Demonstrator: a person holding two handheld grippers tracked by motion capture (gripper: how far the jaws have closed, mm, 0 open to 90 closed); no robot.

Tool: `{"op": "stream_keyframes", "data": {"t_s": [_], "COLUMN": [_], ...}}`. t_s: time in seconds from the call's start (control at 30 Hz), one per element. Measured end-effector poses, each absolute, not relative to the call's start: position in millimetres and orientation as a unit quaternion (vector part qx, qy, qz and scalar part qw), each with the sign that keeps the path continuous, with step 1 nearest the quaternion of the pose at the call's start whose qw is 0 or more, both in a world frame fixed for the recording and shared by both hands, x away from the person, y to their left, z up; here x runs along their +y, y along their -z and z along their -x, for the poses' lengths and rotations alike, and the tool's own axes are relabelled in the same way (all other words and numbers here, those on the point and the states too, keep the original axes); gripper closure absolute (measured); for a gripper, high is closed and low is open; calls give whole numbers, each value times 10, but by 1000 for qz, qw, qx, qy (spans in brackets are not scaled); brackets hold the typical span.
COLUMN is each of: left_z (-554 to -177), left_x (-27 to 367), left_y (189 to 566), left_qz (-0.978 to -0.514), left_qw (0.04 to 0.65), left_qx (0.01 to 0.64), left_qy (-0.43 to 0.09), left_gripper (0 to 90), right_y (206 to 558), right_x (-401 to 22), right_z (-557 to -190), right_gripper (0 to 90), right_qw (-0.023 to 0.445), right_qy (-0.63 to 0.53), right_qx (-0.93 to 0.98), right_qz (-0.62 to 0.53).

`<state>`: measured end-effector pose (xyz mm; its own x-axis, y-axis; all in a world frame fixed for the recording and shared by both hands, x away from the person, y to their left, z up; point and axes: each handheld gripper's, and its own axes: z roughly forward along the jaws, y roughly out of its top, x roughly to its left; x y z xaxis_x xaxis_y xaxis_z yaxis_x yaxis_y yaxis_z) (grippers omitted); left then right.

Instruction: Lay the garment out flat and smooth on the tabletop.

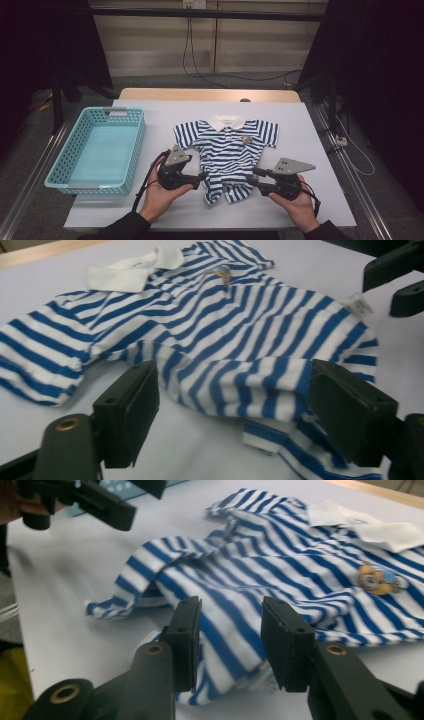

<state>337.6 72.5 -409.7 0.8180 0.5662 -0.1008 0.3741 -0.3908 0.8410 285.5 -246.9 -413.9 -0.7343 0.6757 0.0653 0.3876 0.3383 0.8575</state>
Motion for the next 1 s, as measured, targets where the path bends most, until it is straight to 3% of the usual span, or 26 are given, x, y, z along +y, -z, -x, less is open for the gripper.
{"op": "stream_keyframes", "data": {"t_s": [0.33,0.57,0.7,0.9,1.0], "left_z": [-3182,-3071,-3031,-3043,-3040], "left_x": [498,386,300,209,167], "left_y": [4075,4118,4225,4387,4462], "left_qz": [-849,-871,-883,-901,-906], "left_qw": [468,452,433,394,382], "left_qx": [228,186,179,175,174], "left_qy": [-89,-50,-36,-45,-51], "left_gripper": [484,584,580,412,404], "right_y": [4261,4335,4403,4448,4470], "right_x": [-2234,-2128,-2096,-2077,-2056], "right_z": [-2841,-2840,-2900,-2968,-2984], "right_gripper": [766,743,690,626,607], "right_qw": [131,102,94,90,85], "right_qy": [-445,-428,-411,-400,-394], "right_qx": [837,854,862,865,870], "right_qz": [-291,-278,-283,-289,-283]}}
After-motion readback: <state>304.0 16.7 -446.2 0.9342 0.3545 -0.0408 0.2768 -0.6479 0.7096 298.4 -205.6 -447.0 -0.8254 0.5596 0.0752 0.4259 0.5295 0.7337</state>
